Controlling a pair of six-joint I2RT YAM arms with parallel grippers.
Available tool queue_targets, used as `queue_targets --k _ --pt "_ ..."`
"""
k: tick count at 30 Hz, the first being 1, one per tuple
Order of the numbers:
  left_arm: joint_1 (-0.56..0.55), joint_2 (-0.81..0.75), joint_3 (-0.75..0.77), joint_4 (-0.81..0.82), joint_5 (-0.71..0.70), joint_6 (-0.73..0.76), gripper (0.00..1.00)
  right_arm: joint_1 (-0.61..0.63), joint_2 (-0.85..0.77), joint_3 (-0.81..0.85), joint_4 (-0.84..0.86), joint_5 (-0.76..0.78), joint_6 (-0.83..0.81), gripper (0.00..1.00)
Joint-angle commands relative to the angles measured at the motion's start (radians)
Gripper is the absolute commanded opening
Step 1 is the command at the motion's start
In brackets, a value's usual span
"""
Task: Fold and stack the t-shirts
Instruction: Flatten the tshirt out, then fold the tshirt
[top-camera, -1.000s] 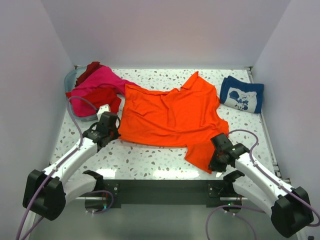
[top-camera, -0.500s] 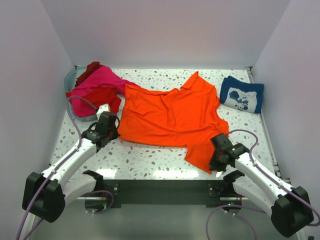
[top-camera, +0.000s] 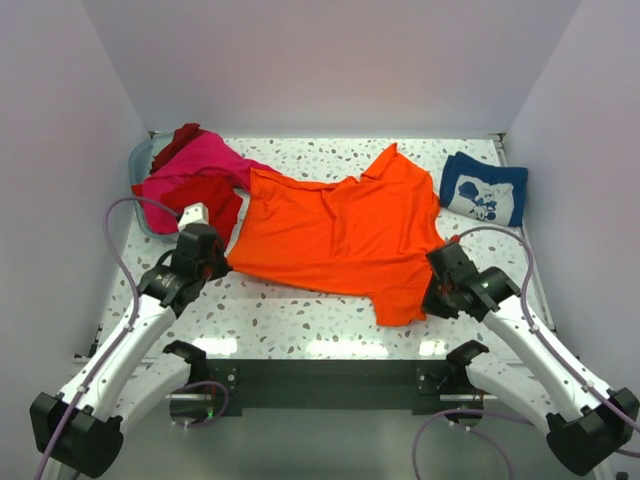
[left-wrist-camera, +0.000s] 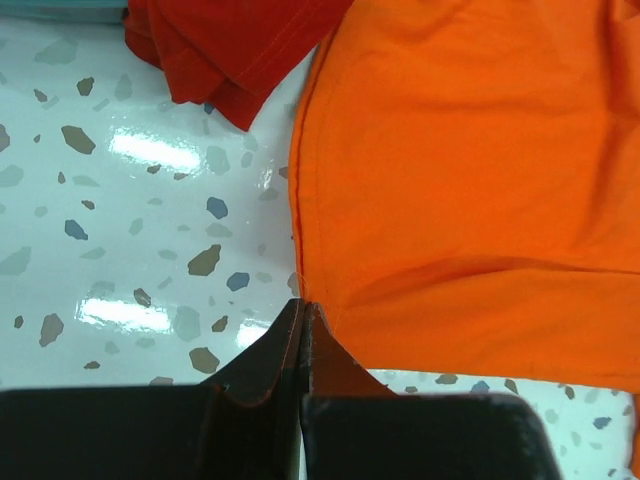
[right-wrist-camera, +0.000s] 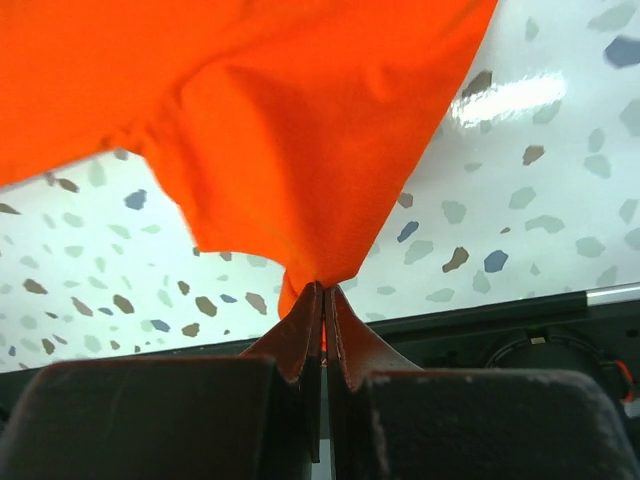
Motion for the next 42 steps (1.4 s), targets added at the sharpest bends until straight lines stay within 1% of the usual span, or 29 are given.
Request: queue_targets --k 1,7,15,20,24,27,32,35,36,38,39,42 --pt "0.006 -0.048 0.074 -0.076 0.014 -0.012 0.00 0.006 -0.008 0.126 -0.126 0.088 -0.047 0.00" --pt "0.006 -0.129 0.095 -0.136 0.021 -0.028 0.00 0.008 -0.042 0.222 -0.241 0.124 -0.062 0.00" --pt "0.006 -0.174 0.160 -0.237 0.010 -0.037 0.00 0.008 -0.106 0.274 -0.342 0.114 -0.046 0.00" --pt "0.006 -0.222 0.183 -0.308 0.011 -0.057 0.00 0.008 -0.120 0.320 -0.379 0.109 -0.041 0.00" --pt "0.006 -0.229 0.175 -0.305 0.017 -0.055 0.00 0.008 -0.108 0.357 -0.361 0.120 -0.056 0.00" --pt "0.006 -0.163 0.160 -0.257 0.056 -0.029 0.00 0.008 -0.048 0.374 -0.301 0.134 -0.084 0.00" --pt "0.006 -0.024 0.152 -0.147 0.034 0.018 0.00 0.009 0.113 0.398 -0.189 0.200 -0.139 0.00" --pt "0.008 0.074 0.164 -0.110 0.019 0.044 0.00 0.006 0.199 0.420 -0.122 0.213 -0.164 0.00" --pt "0.008 0.099 0.177 -0.106 0.008 0.047 0.00 0.006 0.257 0.435 -0.085 0.223 -0.171 0.00" --pt "0.009 0.153 0.183 -0.078 -0.004 0.057 0.00 -0.001 0.320 0.461 -0.065 0.233 -0.196 0.00" --pt "0.011 0.168 0.189 -0.075 -0.013 0.058 0.00 -0.004 0.376 0.498 -0.054 0.241 -0.202 0.00" --pt "0.017 0.226 0.215 -0.052 -0.033 0.067 0.00 -0.026 0.478 0.570 -0.033 0.266 -0.237 0.00"
